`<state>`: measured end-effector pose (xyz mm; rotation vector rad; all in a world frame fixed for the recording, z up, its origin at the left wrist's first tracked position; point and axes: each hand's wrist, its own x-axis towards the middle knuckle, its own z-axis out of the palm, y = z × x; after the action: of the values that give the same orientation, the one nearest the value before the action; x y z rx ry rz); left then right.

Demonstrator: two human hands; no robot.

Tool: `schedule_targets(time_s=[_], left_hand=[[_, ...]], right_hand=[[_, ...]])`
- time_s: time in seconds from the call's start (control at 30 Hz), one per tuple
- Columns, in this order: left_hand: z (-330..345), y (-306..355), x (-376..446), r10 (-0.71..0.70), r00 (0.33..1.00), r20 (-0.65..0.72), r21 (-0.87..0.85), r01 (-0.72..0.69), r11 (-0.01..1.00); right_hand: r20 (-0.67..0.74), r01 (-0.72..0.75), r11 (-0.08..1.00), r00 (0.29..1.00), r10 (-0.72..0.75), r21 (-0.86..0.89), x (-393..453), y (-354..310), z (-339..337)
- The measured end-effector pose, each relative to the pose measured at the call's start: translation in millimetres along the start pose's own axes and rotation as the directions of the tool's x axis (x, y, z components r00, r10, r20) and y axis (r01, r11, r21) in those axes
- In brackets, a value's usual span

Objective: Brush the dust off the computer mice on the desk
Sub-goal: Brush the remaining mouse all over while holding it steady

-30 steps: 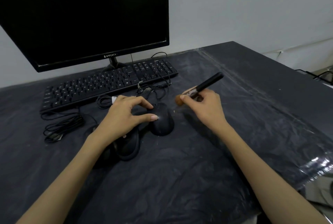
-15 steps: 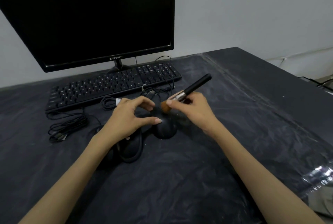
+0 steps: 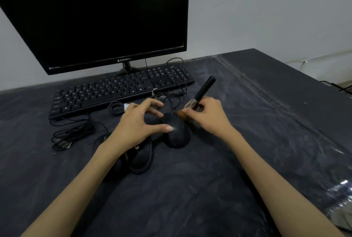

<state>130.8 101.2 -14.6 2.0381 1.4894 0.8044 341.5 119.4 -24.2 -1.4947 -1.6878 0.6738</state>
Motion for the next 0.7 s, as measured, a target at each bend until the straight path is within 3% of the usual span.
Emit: schedule_targets(time_s=[0.03,0.1,0.3,0.7], left_hand=[[0.4,-0.1,0.0,0.002,1.000,-0.001,-0.002,-0.002,1.000],[0.6,-0.3,-0.5,0.005,1.000,0.000,0.000,-0.005,1.000],[1.1,-0.6,-1.2,0.014,1.000,-0.012,0.002,-0.014,1.000],[1.6,0.7,-1.7,0.051,0.998,-0.025,0.044,-0.050,0.998]], right_hand=[[-0.071,-0.006,0.999,0.997,0.002,-0.051,3.0,3.6,-1.1],[-0.120,-0.042,0.999,0.992,0.043,0.011,3.5,6.8,-3.4],[-0.009,-0.107,0.987,0.994,0.109,0.116,-6.4,3.2,1.2],[0.112,-0.021,0.968,0.994,-0.007,0.248,-58.9,7.7,-4.9]])
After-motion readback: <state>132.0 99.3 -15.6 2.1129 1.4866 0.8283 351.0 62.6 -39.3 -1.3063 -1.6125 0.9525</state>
